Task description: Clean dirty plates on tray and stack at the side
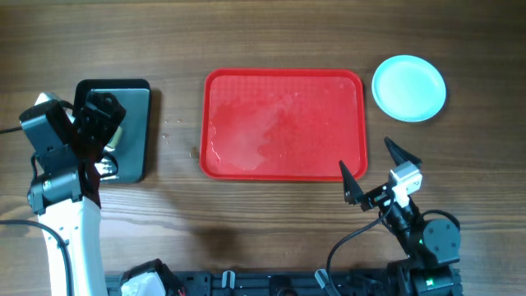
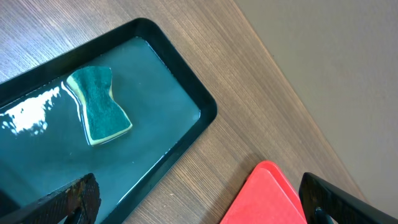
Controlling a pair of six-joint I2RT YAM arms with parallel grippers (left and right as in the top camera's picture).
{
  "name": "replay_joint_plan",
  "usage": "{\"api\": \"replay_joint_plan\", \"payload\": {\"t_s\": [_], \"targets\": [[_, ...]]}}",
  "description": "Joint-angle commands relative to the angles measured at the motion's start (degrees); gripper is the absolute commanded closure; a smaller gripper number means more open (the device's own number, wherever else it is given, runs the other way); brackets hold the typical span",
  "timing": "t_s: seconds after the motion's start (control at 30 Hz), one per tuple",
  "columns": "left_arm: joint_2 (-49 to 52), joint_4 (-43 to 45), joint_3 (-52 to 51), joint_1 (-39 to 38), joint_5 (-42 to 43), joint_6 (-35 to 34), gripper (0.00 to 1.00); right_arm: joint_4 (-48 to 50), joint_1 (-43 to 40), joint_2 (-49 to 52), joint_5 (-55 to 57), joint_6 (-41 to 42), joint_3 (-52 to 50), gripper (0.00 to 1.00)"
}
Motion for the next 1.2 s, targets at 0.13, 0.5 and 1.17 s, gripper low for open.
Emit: {"api": "replay_joint_plan", "payload": {"t_s": [0.13,0.5,1.17], "targets": [[-0.3,0.1,0.1,0.3,0.7,0.3,0.00,0.1,-6.0,-6.3,-0.5,-1.0,-3.3,0.00],[-0.3,0.1,0.1,0.3,0.7,0.3,0.00,-9.0,-9.2,-8.4,10.5,-1.9,-3.3,0.00],[0.0,-4.2,0.0,-2.8,-1.1,1.5,0.00,-8.9,-9.2,-8.3,10.1,-1.7,-3.3,0.00]]}}
